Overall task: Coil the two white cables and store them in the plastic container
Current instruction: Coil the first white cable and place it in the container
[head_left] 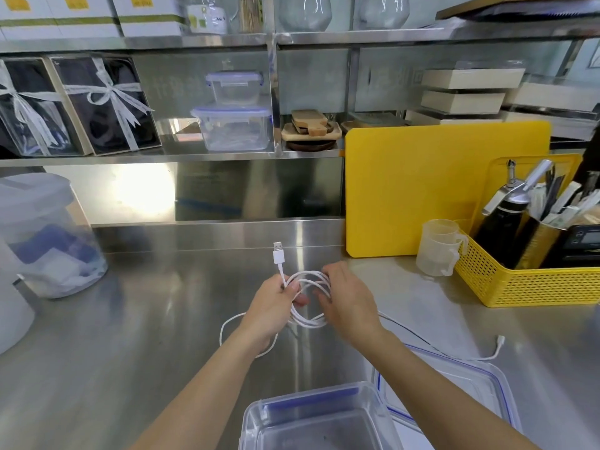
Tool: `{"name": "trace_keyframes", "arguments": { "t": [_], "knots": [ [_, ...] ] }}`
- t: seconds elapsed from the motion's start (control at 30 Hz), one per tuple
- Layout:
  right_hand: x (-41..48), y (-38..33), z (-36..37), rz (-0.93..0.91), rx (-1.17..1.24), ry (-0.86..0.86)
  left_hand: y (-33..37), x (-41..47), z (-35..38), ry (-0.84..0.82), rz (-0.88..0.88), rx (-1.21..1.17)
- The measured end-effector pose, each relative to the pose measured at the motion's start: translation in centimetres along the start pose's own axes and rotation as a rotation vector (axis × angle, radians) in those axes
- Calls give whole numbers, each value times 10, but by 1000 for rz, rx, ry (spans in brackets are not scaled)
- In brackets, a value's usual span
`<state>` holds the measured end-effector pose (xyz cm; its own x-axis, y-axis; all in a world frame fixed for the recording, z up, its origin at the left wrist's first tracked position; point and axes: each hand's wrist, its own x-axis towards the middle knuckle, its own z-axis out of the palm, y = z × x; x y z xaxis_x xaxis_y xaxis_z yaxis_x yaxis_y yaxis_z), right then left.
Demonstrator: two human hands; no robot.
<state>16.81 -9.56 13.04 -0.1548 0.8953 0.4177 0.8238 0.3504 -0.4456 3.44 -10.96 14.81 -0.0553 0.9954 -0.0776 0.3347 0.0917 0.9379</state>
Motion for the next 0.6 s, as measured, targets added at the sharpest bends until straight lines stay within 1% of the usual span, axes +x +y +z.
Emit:
{"name": "trace_keyframes", "arguments": {
  "t": [0.07,0.13,0.27,0.33,0.43,0.53,0.6],
  "knots": [
    [0,3,2,-250,-160,110,3,0,-1,-35,-2,6],
    [1,6,2,-409,-248,170,7,-2,-2,-89,-9,-27],
    [3,11,1,-575,-311,313,8,-2,-6,-136,30,5],
    [4,11,1,-620,-304,337,10,-3,-9,-178,37,27],
    [6,11,-1,-624,-251,305,18,-4,-11,-205,23,29],
    [7,9,-2,-482,-123,303,25,-2,-10,-183,-18,-6],
    [4,4,-2,-350,42,308,29,0,-12,-210,-44,-26]
  ]
}}
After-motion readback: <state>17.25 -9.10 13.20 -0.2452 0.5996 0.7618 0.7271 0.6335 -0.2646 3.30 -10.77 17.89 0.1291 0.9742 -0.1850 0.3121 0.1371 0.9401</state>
